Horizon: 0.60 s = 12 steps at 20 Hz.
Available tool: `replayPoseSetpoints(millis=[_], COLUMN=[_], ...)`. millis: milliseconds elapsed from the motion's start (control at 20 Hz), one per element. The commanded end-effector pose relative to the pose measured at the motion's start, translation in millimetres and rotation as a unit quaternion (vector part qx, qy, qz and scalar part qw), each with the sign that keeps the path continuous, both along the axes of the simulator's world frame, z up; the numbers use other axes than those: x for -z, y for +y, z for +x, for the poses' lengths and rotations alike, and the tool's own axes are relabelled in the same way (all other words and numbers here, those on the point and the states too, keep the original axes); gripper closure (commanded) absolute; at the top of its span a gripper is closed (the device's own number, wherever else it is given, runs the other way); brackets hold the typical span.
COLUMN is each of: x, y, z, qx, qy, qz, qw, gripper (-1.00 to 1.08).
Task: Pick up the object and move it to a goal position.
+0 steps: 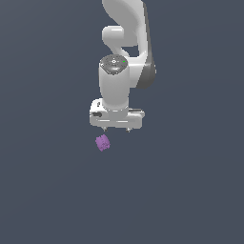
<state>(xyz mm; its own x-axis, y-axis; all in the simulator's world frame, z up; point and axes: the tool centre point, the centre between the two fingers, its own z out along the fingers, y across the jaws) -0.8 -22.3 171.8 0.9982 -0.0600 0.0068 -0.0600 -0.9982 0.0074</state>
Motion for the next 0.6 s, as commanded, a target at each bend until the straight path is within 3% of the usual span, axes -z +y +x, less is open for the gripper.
replayPoseSetpoints(millis=[0, 550], x=[0.0, -33.0], y=[0.0, -3.6], z=[0.0, 16.9], qx=[0.0, -0.006], qy=[0.0, -0.038], qz=[0.0, 0.0], qw=[1.0, 0.9993], gripper=[-0.92, -0.92])
